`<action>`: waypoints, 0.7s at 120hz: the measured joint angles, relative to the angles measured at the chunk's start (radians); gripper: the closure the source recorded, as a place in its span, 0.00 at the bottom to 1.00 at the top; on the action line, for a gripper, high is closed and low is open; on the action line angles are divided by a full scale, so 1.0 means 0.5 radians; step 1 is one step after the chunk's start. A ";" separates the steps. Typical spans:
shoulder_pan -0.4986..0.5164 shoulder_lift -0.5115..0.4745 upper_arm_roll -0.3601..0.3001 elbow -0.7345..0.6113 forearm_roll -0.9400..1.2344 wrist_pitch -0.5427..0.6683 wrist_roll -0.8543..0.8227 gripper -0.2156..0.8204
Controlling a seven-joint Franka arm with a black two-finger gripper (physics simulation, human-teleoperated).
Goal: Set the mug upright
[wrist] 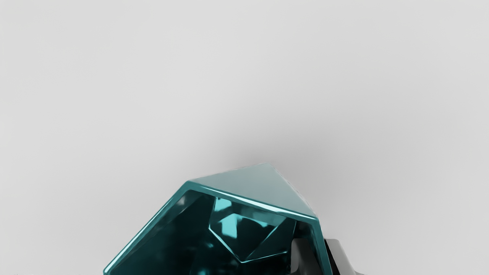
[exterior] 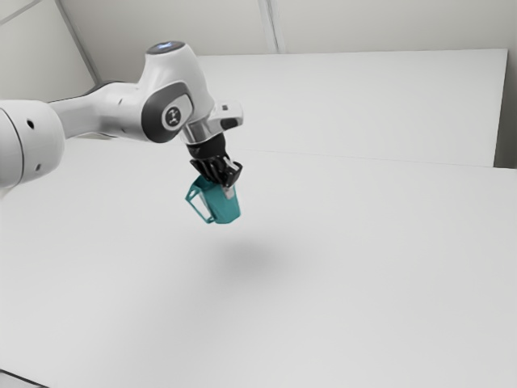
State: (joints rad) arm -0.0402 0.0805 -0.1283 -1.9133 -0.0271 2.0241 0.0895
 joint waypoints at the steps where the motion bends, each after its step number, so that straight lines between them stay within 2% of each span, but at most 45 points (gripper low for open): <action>1: 0.001 0.002 0.001 0.000 0.004 0.003 -0.003 0.96; 84: 0.029 0.272 0.020 -0.125 0.138 0.271 -0.217 0.97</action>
State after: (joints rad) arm -0.0257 0.2167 -0.1186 -1.9760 0.0418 2.1594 -0.0191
